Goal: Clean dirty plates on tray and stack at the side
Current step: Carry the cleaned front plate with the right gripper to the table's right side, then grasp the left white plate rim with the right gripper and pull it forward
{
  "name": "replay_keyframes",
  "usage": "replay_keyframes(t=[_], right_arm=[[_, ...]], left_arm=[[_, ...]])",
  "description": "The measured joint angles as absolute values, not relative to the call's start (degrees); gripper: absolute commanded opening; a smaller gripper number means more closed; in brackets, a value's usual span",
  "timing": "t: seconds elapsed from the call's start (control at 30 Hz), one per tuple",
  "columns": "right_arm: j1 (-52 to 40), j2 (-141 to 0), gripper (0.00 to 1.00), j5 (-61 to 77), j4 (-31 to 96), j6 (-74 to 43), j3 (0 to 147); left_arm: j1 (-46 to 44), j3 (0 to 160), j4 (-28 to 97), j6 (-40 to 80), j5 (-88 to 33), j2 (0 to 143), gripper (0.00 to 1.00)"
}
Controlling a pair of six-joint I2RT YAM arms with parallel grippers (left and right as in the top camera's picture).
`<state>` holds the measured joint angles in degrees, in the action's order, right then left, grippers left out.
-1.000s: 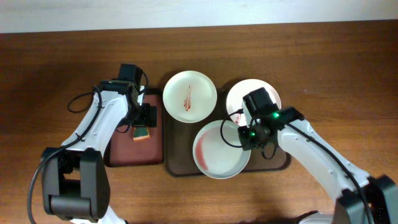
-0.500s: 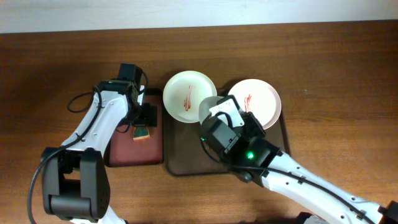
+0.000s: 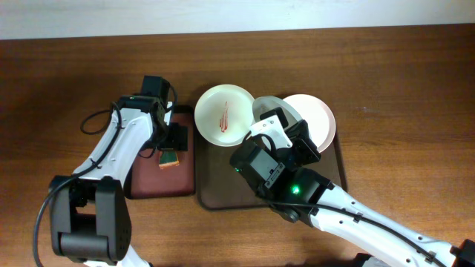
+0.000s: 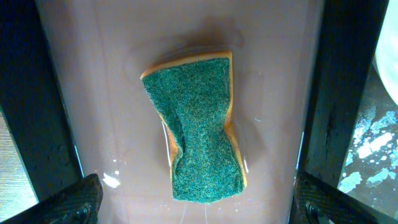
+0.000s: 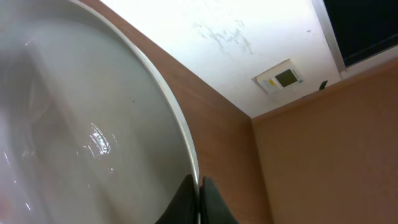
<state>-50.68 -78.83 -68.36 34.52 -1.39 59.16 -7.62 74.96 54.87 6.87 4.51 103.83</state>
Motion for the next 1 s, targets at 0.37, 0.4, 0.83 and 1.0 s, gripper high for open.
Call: replay_keyframes(t=[0.37,0.4,0.83,1.0], right_arm=[[-29.8,-78.8,0.04,-34.6,34.4,-24.4,59.2],[-25.6,-78.8,0.04,-31.1,34.5,-25.4,59.2],[29.1,-87.0,0.04,-0.1,37.2,-28.5,59.4],[30.6,-93.7,0.57,0.6,36.1,-28.4,59.4]], left_arm=[[-7.6,75.0,54.9,6.9,4.5,103.8,0.99],[-7.6,75.0,54.9,6.9,4.5,103.8,0.99],[-7.6,75.0,54.9,6.9,4.5,103.8,1.00],[-7.6,75.0,54.9,6.9,4.5,103.8,1.00]])
